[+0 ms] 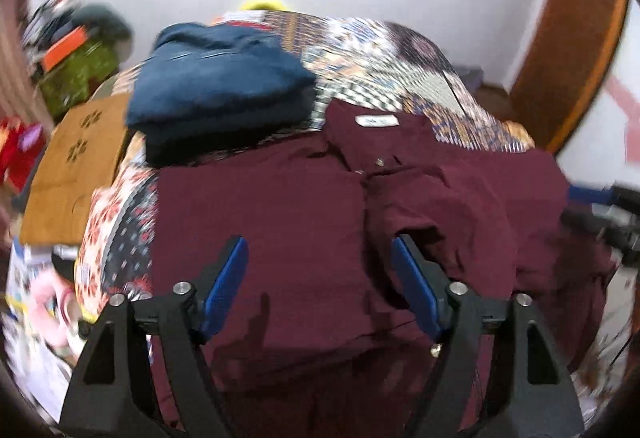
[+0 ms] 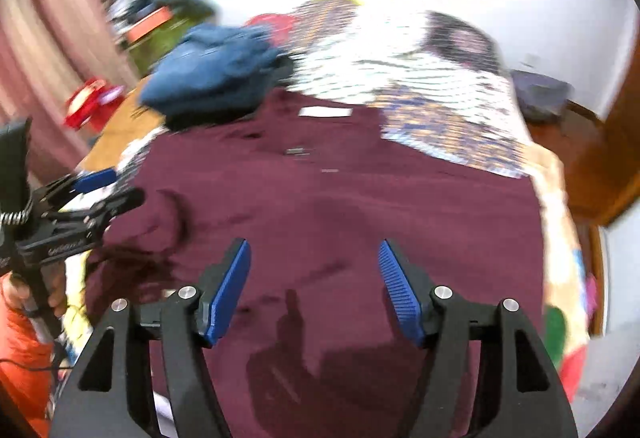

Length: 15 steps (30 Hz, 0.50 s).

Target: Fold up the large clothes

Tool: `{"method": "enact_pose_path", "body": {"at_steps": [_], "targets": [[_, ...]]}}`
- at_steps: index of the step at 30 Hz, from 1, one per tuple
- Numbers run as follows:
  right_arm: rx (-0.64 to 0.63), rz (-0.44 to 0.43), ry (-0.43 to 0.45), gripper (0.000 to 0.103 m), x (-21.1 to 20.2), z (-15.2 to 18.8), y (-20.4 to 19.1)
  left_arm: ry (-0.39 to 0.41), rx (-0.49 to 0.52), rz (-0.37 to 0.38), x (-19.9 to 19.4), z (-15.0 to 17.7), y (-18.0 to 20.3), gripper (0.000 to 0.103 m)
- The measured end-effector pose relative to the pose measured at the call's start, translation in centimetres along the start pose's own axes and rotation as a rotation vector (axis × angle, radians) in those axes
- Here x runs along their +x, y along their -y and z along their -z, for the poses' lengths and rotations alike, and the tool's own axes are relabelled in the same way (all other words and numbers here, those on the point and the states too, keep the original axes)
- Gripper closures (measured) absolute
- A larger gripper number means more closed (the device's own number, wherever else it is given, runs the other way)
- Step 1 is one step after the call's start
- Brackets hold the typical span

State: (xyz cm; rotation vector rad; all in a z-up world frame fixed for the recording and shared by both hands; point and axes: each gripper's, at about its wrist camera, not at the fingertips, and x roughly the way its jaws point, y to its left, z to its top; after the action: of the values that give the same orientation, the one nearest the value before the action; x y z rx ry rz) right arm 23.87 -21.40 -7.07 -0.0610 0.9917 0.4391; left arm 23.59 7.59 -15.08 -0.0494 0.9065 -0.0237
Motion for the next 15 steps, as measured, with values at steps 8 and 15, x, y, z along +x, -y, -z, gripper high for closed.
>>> {"method": "enact_pose_path", "body": {"at_steps": [8,15], "targets": [[0.175,0.142,-0.043,0.04,0.6,3.0,6.6,-0.121,0.253,-0.112,5.4,0.4,4.3,0.02],[0.132,0.199,-0.061,0.03,2.4,5.0,7.2,-0.135,0.315,-0.105,8.0,-0.8,7.2,0.02]]}}
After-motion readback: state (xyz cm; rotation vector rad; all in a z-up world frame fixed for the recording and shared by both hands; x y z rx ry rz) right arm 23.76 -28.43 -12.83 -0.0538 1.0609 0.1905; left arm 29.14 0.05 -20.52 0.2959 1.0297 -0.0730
